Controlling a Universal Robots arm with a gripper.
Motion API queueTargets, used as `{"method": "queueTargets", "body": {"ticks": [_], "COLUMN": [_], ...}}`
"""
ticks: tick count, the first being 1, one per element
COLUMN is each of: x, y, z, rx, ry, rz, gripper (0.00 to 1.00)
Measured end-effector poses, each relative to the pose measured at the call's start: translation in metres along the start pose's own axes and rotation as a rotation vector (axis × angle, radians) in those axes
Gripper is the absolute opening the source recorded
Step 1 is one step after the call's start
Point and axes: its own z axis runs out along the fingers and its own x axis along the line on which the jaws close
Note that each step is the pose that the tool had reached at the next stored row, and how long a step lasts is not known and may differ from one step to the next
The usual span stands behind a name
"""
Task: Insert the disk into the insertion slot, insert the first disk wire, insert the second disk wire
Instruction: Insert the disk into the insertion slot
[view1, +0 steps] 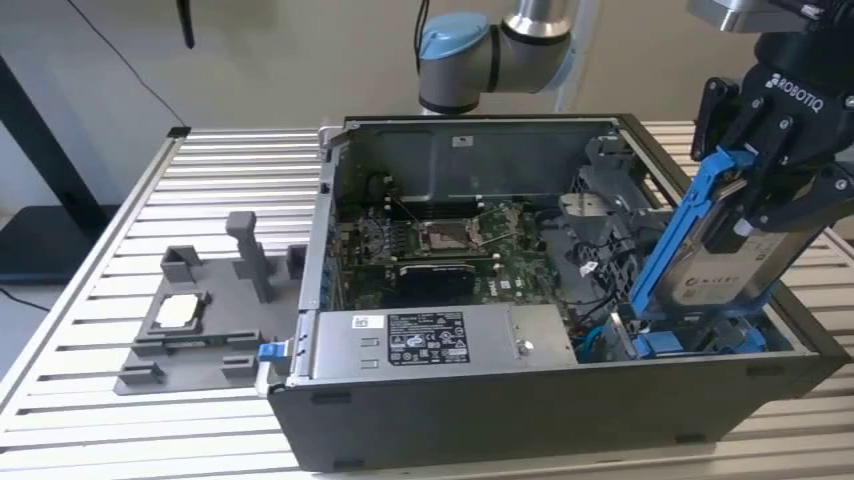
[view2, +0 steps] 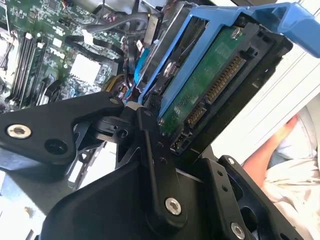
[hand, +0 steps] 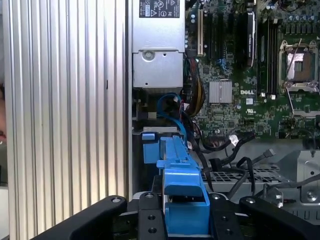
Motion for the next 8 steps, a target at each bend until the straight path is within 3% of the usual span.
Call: {"method": "queueTargets", "body": {"ticks": [8], "x": [-0.0003], "y": [-0.0002], "z": [0.0088], "rx": [0.0012], "ry": [0.0001], "rz": [0.000], "gripper": [0.33]}}
